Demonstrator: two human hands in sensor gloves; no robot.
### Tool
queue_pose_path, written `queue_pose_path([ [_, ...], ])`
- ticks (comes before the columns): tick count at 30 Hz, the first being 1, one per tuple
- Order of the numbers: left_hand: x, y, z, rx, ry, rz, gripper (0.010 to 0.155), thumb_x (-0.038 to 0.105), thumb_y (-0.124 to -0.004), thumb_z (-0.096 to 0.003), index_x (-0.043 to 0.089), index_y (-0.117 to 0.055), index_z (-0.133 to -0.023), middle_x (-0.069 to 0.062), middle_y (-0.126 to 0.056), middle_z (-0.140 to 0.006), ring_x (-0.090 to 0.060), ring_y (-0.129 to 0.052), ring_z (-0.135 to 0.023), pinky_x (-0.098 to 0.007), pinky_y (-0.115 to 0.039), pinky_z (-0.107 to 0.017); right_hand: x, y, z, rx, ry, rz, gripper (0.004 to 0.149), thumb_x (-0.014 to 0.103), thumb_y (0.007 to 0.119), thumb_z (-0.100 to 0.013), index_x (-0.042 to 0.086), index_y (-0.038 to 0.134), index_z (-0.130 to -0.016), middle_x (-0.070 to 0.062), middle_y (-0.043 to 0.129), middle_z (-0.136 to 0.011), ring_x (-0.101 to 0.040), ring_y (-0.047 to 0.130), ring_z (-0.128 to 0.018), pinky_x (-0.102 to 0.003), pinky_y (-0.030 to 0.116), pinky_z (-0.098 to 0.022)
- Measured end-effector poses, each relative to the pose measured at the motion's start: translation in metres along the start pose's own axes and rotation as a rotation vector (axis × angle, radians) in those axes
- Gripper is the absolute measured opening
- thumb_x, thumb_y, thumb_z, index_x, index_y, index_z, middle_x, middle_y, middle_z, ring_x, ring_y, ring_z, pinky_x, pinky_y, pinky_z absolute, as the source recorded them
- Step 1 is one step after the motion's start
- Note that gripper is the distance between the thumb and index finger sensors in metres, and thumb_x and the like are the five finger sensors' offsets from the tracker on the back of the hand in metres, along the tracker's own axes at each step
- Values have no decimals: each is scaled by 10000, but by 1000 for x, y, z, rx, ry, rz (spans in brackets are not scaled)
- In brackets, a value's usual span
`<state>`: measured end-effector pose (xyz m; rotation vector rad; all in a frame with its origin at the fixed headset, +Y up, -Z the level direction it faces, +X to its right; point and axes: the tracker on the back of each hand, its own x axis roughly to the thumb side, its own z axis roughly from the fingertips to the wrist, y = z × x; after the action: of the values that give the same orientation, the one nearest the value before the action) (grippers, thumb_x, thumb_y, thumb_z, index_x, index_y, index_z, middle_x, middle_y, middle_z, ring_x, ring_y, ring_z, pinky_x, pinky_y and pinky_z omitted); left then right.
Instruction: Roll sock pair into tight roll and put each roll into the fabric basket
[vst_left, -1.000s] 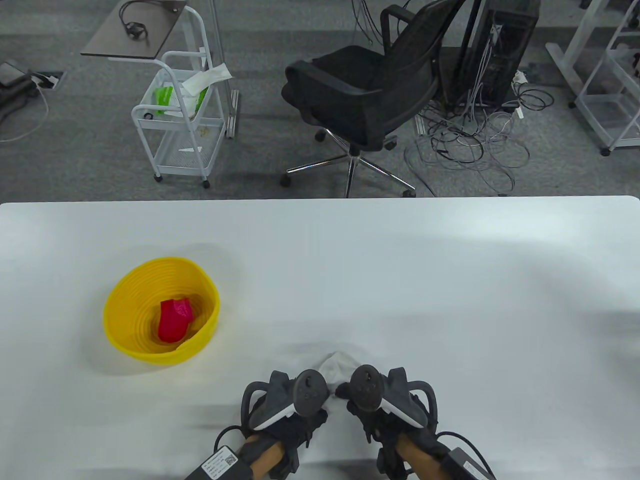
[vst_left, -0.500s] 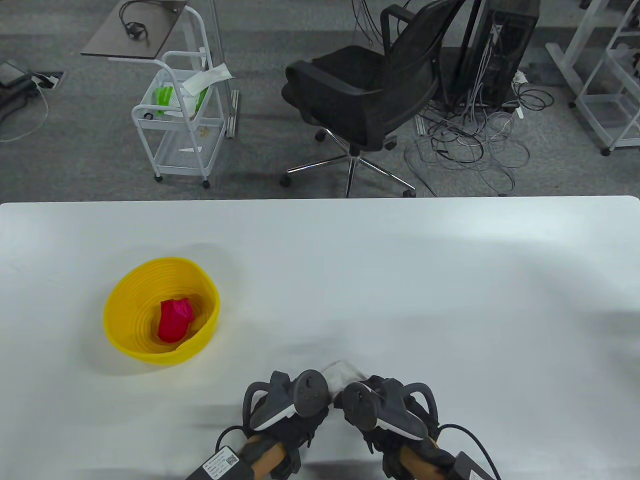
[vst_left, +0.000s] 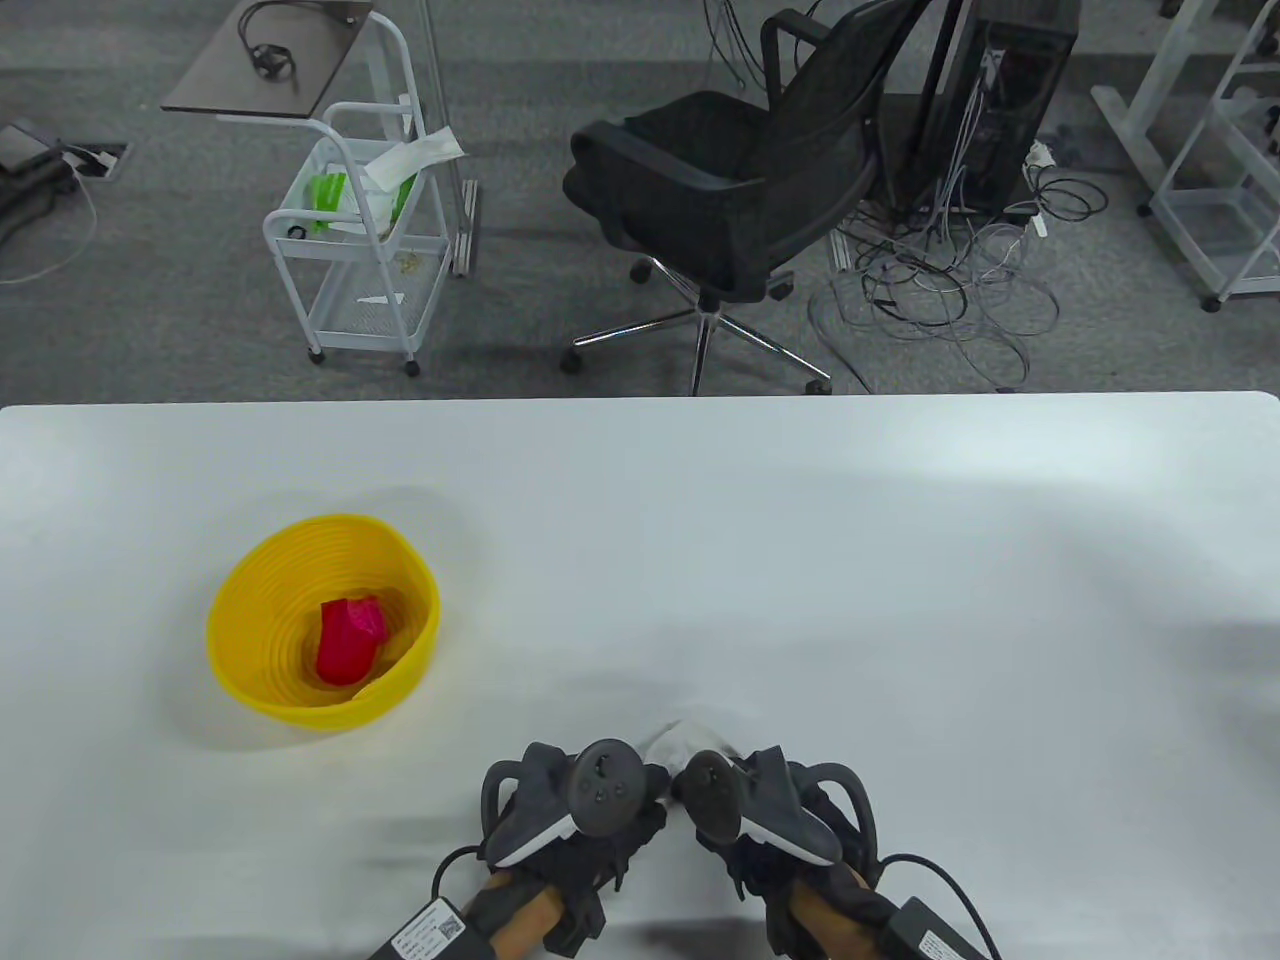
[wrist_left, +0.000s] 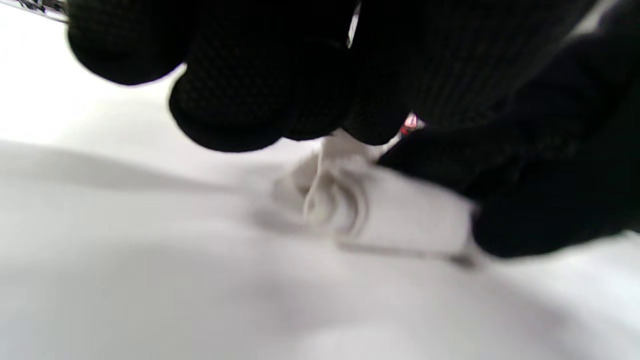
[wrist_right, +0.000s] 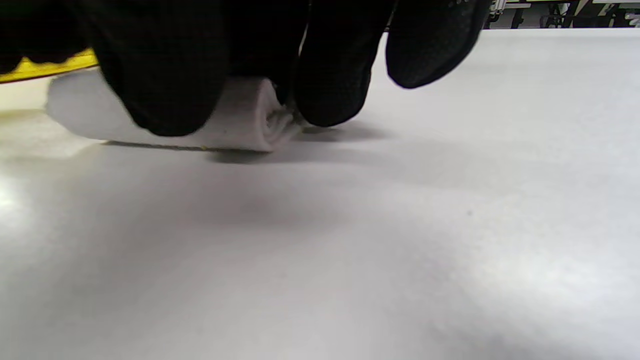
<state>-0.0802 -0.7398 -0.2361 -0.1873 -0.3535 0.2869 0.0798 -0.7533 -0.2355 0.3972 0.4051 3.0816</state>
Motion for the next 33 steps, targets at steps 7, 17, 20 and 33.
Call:
queue_pose_path([
  [7, -1, -19, -6, -80, 23, -79, 566, 450, -891, -336, 281, -834, -874, -46, -952, -714, -213, -998, -465, -457, -795, -434, -5, 0, -3, -12, 8, -65, 467, 403, 847, -402, 431, 770, -862, 153, 850, -924, -140, 907, -819, -494, 719, -650],
  [17, 2, -19, -7, -87, 4, -79, 460, 396, -781, -392, 238, -908, -805, -46, -990, -617, -215, -1011, -398, -459, -805, -396, -4, -27, 14, -188, -52, -54, 393, 418, 864, -386, 410, 873, -779, 139, 937, -838, -138, 950, -766, -493, 738, -631],
  [20, 2, -20, -7, -95, 1, -78, 454, 404, -768, -393, 239, -921, -787, -41, -994, -601, -212, -1011, -386, -457, -806, -391, 1, -30, 19, -201, -79, -26, 392, 420, 869, -382, 410, 875, -774, 140, 941, -833, -138, 952, -765, -493, 740, -630],
  [33, -4, -11, -5, -84, 22, 6, 483, 454, -780, -382, 231, -949, -776, -52, -1026, -585, -229, -1037, -368, -459, -820, -374, 5, -10, 10, -11, -57, 49, 491, 453, 889, -367, 420, 798, -849, 147, 863, -929, -162, 904, -836, -512, 717, -646],
])
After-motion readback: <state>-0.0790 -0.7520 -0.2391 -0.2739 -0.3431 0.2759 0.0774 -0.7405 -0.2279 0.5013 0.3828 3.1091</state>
